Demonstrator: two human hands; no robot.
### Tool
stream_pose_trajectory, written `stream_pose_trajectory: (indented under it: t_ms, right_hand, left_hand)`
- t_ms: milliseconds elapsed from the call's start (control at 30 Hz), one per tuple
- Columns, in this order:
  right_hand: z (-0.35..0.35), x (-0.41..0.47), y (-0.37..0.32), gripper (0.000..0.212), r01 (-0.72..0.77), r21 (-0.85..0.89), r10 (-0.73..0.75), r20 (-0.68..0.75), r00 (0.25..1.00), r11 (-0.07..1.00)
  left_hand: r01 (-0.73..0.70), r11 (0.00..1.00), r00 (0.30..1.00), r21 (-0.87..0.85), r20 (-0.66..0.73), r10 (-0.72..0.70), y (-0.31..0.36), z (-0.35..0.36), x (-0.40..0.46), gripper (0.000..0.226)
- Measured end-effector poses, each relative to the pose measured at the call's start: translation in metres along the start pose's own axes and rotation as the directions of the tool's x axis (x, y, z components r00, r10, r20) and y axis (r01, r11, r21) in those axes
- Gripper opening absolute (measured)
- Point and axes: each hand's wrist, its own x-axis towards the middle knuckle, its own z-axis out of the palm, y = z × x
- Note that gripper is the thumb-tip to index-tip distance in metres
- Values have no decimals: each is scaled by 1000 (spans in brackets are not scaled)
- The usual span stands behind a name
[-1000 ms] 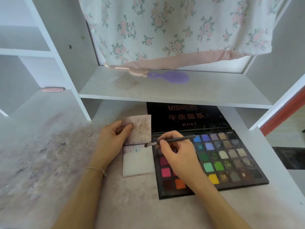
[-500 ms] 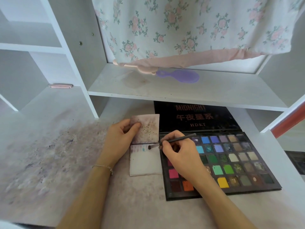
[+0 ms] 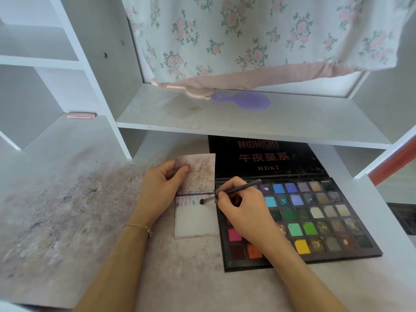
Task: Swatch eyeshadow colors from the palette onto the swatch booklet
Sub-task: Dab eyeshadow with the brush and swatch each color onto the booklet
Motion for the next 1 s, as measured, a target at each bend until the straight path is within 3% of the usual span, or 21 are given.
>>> stream_pose_trajectory:
  t_ms: [1000]
  right_hand:
    - [0,0,-2,16,19,2,-19,-6,1000,1000]
  left_hand:
    - [30,999,999,37,-25,-29,0,0,0,14]
